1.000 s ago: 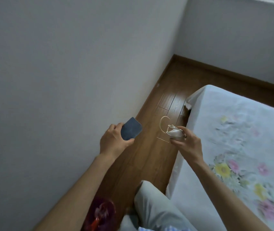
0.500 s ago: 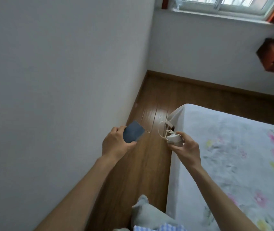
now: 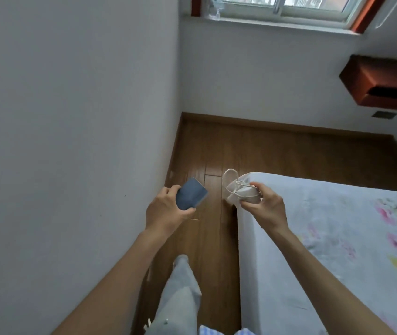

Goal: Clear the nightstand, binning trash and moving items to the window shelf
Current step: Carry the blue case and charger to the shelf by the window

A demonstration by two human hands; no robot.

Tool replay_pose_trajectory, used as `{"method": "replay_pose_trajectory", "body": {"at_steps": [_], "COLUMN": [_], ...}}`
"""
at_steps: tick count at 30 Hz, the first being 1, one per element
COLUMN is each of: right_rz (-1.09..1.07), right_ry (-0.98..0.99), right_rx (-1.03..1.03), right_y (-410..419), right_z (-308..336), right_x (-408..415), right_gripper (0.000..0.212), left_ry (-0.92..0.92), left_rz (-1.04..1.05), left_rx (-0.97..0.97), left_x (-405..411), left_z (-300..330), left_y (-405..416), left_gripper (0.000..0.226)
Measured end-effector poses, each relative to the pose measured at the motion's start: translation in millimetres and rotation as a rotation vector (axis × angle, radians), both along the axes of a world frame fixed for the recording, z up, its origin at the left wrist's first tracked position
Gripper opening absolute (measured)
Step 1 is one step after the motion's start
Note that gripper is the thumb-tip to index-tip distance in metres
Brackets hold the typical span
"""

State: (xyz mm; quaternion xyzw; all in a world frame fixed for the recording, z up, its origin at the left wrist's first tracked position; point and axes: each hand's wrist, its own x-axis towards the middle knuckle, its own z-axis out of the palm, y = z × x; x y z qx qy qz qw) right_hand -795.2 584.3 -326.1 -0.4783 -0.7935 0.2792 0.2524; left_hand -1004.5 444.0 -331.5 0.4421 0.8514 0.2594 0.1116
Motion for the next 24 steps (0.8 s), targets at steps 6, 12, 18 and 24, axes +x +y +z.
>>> {"method": "replay_pose_trajectory", "body": {"at_steps": [6, 12, 18, 24], "right_rz": [-0.117, -0.250, -0.364, -0.446], "right_ry": [0.016, 0.050, 0.014, 0.045], "right_rx": [0.001, -0.009, -0.072, -0.053], "right_y": [102.0, 187.9, 280.3, 402.1], "right_z": [11.9, 14.4, -7.7, -13.3], "right_x": [-63.3, -85.8, -90.1, -93.5], "right_gripper": [0.052, 0.052, 0.051, 0.050], "left_ry": [-0.010, -0.011, -0.006, 0.012], "left_rz": [-0.093, -0.178, -0.222, -0.279], "left_rx": [0.034, 0.018, -0.007, -0.027], "left_x": [-67.2, -111.9, -143.4, -148.9], "left_z": [14.0, 21.9, 12.0, 9.5], "left_y": [142.8, 246.9, 352.7, 482.6], "left_gripper": [0.070, 0.071, 0.070, 0.071]}}
